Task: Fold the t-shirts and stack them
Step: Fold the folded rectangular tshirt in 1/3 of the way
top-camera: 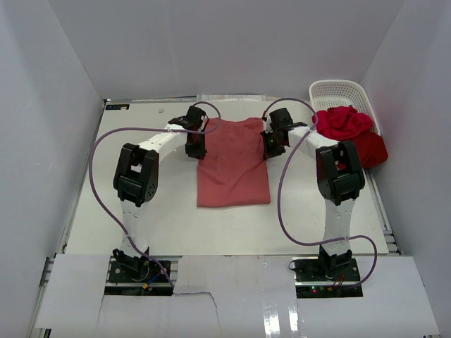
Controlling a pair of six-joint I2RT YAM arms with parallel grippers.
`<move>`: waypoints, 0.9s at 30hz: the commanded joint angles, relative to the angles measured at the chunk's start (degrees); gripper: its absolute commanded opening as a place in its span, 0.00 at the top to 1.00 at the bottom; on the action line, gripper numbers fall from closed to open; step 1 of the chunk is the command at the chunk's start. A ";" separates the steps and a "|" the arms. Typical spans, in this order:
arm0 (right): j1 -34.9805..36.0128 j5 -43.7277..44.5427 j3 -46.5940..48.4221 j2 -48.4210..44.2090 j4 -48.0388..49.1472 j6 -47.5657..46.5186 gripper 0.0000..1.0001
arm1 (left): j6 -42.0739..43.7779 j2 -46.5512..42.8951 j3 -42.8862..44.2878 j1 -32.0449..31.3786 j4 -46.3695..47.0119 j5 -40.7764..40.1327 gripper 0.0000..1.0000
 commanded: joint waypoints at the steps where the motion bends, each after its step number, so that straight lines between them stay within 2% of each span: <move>1: -0.35 -0.57 1.40 0.17 1.31 0.30 0.90 | -0.06 -0.91 2.11 -0.22 -0.44 0.15 0.71; 6: -0.35 -0.31 1.49 0.52 1.31 0.30 0.90 | -0.58 -1.52 3.07 -0.22 -0.44 -0.46 0.78; 14: -0.35 0.75 1.58 0.79 0.96 0.57 0.90 | -0.85 -1.53 5.19 -0.22 -0.70 -1.08 0.78; 27: -0.78 2.51 0.79 -0.44 0.88 1.10 0.92 | -1.90 -2.23 3.08 0.31 -0.44 -2.22 0.78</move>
